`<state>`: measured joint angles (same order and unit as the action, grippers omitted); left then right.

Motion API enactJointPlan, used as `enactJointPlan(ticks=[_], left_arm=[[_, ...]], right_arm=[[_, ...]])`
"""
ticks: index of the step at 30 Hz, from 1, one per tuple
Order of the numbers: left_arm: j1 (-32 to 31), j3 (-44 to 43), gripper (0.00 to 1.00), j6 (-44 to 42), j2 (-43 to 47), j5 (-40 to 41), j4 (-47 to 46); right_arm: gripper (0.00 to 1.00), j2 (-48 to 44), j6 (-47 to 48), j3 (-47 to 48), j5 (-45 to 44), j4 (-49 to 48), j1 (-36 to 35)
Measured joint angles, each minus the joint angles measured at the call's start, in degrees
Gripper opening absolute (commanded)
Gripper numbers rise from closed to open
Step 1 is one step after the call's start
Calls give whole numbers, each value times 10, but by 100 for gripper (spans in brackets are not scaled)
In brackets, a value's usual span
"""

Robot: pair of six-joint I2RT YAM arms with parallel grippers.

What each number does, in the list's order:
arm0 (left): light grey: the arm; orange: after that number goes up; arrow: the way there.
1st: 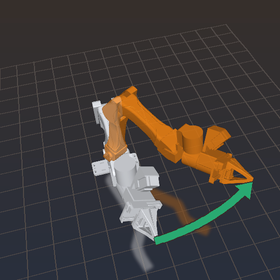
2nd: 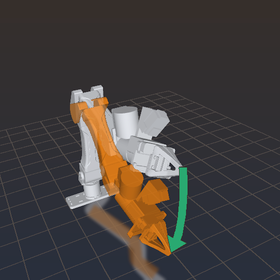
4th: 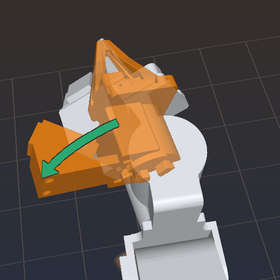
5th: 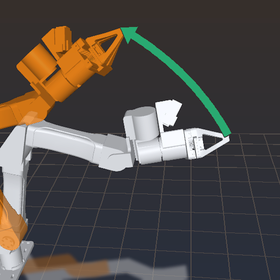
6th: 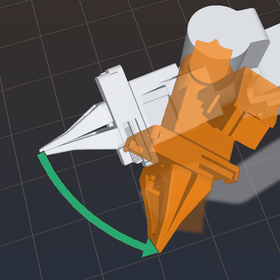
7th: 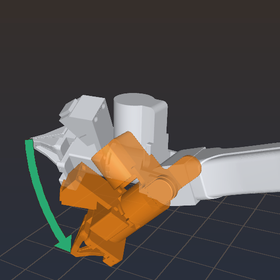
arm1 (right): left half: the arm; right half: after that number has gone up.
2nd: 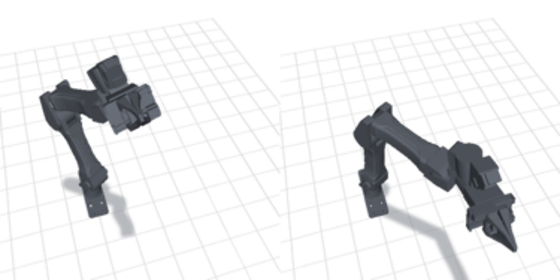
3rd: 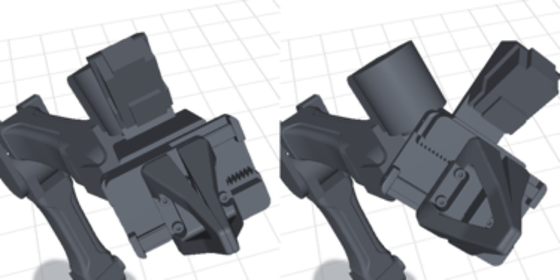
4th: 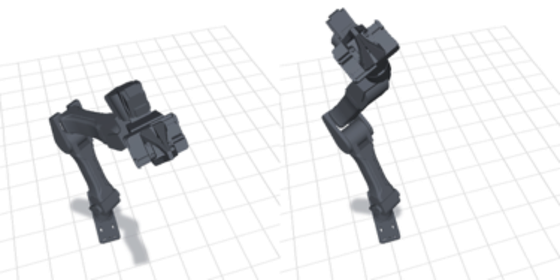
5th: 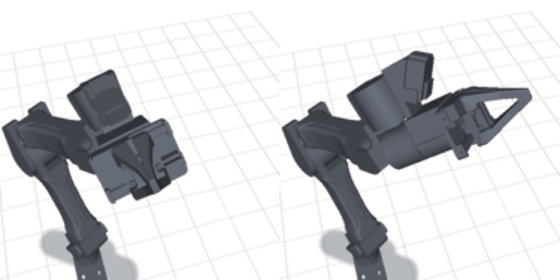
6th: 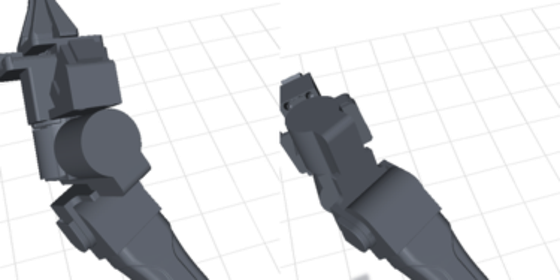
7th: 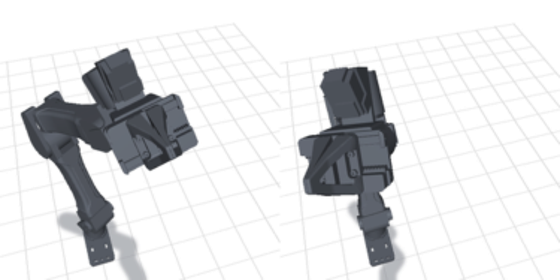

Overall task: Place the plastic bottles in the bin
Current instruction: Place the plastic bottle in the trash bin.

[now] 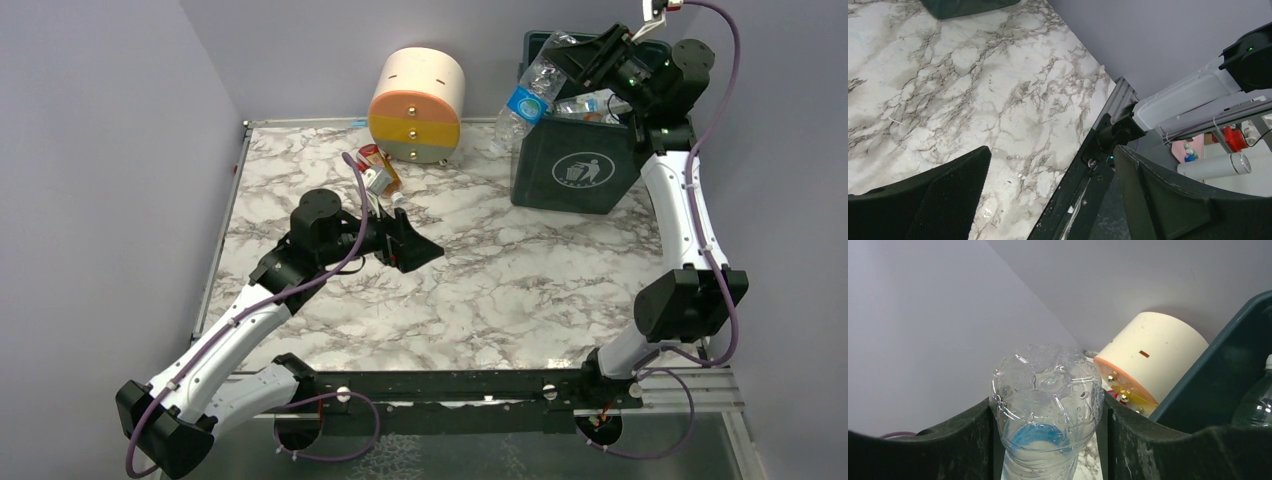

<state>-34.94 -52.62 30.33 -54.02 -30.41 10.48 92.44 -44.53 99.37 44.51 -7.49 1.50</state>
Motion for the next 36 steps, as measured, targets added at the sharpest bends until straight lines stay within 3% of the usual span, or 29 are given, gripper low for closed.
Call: enactJointPlan(ticks=[7,15,36], left_arm=[[0,0,99,0,5,0,2],[0,0,99,0,5,0,4],[1,3,99,-7,5,0,10]], right_arm=[[59,8,-76,-13,-4,-94,29],[56,8,-105,-24,-71,-162,42],[57,-12,-78,-80,-283,-186,89]])
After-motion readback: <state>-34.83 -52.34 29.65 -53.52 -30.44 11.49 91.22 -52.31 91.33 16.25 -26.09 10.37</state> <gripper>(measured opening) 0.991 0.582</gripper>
